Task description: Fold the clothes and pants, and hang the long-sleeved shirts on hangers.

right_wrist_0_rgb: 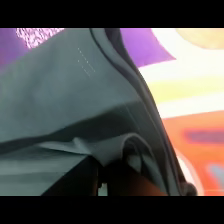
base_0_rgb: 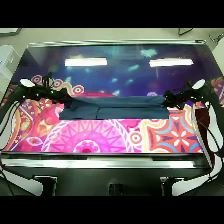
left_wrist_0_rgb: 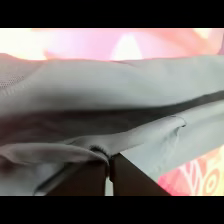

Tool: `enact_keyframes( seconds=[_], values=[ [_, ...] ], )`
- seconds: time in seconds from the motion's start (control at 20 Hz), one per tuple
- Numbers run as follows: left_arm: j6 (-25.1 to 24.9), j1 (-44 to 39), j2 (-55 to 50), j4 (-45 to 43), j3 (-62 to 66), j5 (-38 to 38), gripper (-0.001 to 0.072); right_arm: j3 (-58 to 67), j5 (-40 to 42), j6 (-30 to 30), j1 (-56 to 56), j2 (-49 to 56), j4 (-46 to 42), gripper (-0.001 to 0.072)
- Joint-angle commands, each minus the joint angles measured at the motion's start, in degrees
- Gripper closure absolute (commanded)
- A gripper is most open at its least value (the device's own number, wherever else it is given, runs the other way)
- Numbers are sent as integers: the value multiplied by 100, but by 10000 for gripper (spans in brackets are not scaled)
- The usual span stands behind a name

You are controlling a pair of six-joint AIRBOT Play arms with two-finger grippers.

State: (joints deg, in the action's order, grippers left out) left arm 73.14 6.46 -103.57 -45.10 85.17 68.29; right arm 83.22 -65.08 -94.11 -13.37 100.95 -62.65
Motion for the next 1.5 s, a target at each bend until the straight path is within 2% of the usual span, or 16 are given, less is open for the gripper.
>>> enact_keyframes(
  seconds=[0.0,0.05,0.1,0.25,0.4,0.6,0.7,0.75,0.8,0.9,1.0,1.1,1.15,1.25,1.3,1.45],
  values=[
    [-28,33,-304,11,181,251,365,245,-39,46,-63,170,319,541],
    [-125,136,-269,9,232,437,234,444,-361,153,-162,168,275,321],
    [-114,280,-229,11,326,649,209,603,-647,258,-302,168,144,95],
    [-109,627,-2,46,551,1235,209,675,-1163,286,-723,308,-245,-5],
    [-109,695,417,177,551,1335,209,675,-1456,601,-704,719,229,-8],
    [-116,533,964,463,551,1333,209,675,-1182,649,-455,1021,826,-3],
    [-116,369,1147,575,551,1331,209,675,-874,579,-297,1064,857,49],
    [-116,262,1207,597,549,1331,210,675,-752,494,-219,1067,852,160],
    [-116,149,1237,597,546,1331,210,675,-634,498,-138,1064,857,354],
    [-118,-120,1233,590,544,1298,211,691,-649,664,-61,1027,1005,660],
    [-114,-479,1204,590,501,949,255,693,-903,1038,-61,802,1287,673],
    [-114,-1012,1200,590,282,153,583,693,-1110,1182,-61,391,1482,674],
    [-114,-1311,1187,590,122,-328,667,693,-1246,1191,-59,125,1613,674],
    [-101,-1985,1062,590,-269,-1408,681,693,-1469,1187,28,-428,1764,674],
    [105,-2306,925,590,-433,-1790,680,693,-1565,1182,118,-741,1770,674],
    [1167,-3064,295,669,-577,-2677,680,693,-1648,1008,505,-1521,1759,674]
  ],
)
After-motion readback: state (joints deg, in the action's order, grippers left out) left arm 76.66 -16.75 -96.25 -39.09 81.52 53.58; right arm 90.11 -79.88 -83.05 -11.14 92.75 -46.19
